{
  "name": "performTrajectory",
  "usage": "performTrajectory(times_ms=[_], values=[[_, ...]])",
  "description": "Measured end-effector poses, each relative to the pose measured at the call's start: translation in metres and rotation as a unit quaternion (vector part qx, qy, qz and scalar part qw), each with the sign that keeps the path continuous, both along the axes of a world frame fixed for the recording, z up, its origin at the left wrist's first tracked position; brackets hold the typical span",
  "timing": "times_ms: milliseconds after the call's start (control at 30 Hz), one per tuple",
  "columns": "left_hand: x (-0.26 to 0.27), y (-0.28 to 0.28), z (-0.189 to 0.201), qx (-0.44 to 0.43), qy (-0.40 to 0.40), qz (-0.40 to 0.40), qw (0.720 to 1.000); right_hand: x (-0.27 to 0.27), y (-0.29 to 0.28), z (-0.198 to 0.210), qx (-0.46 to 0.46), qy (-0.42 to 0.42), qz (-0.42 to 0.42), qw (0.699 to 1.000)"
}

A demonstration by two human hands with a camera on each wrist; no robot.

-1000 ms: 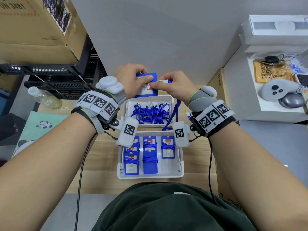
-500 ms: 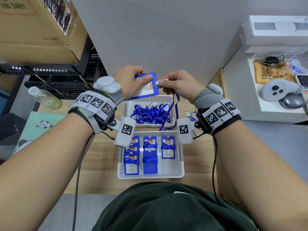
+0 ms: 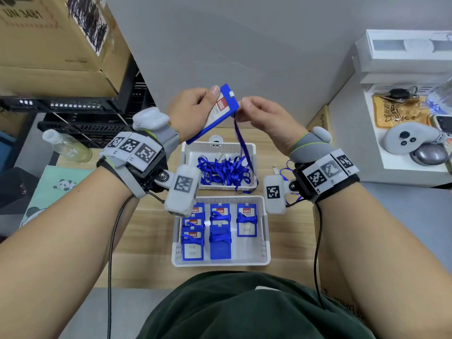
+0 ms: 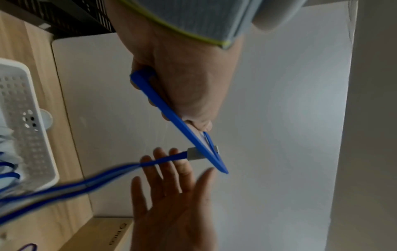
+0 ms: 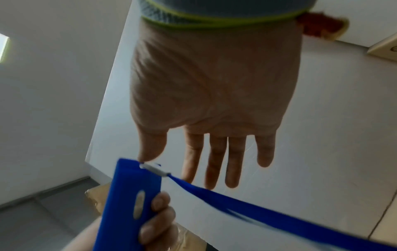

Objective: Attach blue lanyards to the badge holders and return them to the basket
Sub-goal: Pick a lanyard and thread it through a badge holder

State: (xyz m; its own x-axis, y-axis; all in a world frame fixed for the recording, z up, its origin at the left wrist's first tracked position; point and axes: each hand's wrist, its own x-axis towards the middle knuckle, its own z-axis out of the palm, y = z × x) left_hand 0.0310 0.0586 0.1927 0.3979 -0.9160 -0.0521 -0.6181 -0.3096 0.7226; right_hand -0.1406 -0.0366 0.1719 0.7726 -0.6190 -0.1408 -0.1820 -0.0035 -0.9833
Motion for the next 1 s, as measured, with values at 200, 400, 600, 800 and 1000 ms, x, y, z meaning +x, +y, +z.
performTrajectory(times_ms=[200,400,600,800,1000], values=[[-0.009,-0.011,0.025,-0.069,0.080,-0.009,0.994,0.015,0.013,0.001,-0.075,0.043,0.078,0.993],[-0.003,-0.015,0.011,-0.057,0.060,0.006,0.997,0.022,0.022,0.001,-0.037,0.004,-0.001,0.999],[-0.011,-0.008,0.006,-0.030,0.197,-0.026,0.980,0.025,0.022,-0.006,-0.013,0.028,-0.084,0.996],[-0.007,-0.011,0.009,-0.075,0.131,0.065,0.986,0.023,0.031,0.007,0.064,0.001,-0.010,0.998],[0.002,-0.010,0.008,-0.077,-0.010,0.091,0.993,0.023,0.033,0.011,0.150,0.008,-0.004,0.989]])
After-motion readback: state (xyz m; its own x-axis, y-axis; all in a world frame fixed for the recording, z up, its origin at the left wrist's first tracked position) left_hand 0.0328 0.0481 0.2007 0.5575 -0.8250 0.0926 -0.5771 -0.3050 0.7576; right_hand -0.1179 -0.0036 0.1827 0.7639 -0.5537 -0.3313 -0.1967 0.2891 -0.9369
